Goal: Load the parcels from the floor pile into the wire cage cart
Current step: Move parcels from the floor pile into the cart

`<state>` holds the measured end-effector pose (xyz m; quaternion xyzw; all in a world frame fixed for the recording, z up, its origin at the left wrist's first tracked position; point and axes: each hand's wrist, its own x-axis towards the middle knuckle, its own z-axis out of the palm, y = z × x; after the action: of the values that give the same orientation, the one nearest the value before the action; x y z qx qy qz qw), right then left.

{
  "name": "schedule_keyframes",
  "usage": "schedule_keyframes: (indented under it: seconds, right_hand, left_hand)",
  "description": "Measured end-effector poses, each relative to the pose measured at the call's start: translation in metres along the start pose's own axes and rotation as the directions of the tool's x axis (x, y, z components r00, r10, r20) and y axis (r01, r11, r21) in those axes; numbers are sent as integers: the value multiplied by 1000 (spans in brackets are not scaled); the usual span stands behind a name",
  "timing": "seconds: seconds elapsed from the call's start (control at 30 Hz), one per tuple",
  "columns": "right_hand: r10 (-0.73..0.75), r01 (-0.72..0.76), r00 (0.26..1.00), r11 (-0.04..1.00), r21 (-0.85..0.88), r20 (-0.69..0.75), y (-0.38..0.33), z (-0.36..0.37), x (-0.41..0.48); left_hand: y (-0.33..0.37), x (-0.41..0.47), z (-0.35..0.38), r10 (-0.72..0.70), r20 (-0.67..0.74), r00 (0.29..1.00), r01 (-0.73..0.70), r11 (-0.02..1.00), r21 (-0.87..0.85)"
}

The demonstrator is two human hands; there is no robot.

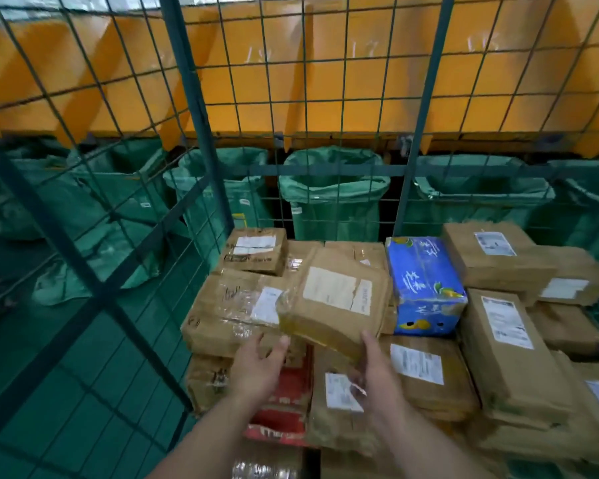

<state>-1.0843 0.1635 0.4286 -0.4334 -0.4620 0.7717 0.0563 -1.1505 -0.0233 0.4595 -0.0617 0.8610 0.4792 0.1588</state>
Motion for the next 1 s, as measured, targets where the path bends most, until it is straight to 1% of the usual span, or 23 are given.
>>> schedule_keyframes:
  seconds: [0.03, 0.07, 0.13, 0.17, 0.2, 0.3, 0.4, 0.57, 0.7, 0.73, 0.8, 0.83, 0.9, 1.0]
  right_hand:
    - [-18, 18, 1000, 1000, -8, -12, -8, 9, 16]
    - [-31, 30, 999, 999, -13, -36, -13, 17, 37]
    - [-44, 44, 997, 999, -9, -63, -25, 29, 63]
    - [-55, 55, 995, 998, 3, -80, -30, 36, 74]
    - [-68, 70, 992, 997, 14, -106, -35, 44, 88]
    - [-132, 137, 977, 990, 18, -168, -50, 61, 123]
    - [-176, 178, 967, 984, -10, -183, -57, 77, 154]
    - [-170, 170, 973, 985, -17, -153, -74, 106, 192]
    - [-148, 134, 983, 983, -127, -105, -65, 116, 242]
    - [-132, 120, 988, 983, -141, -83, -60, 120, 256]
    - [-127, 107, 988, 974, -200, -87, -62, 129, 269]
    - [-131, 107, 988, 966, -236, -85, -66, 135, 266]
    - [-129, 102, 989, 947, -304, -70, -80, 145, 241]
    - [-78, 49, 995, 923, -381, -61, -95, 145, 237]
  left_hand:
    - [2, 19, 0, 31, -3, 1000, -30, 986, 161]
    - [5, 40, 0, 67, 6, 998, -66, 946, 318]
    - [10, 68, 0, 68, 13, 998, -65, 852, 519]
    - [11, 82, 1, 46, 6, 999, -41, 815, 577]
    - [10, 94, 1, 21, -5, 1000, -13, 801, 598]
    - [-11, 137, 4, -100, -31, 995, 100, 824, 557]
    - [-38, 167, 7, -188, -34, 981, 168, 763, 624]
    - [-25, 165, 14, -172, -25, 985, 141, 708, 692]
    - [-24, 164, 16, -174, -40, 984, 154, 711, 687]
    - [-23, 164, 16, -180, -34, 983, 152, 697, 700]
    - [-18, 163, 19, -197, -21, 980, 149, 662, 735]
    - [-16, 164, 20, -214, -24, 977, 160, 646, 746]
    - [-14, 166, 21, -249, -28, 968, 188, 647, 739]
    - [-13, 164, 21, -254, -8, 967, 176, 648, 741]
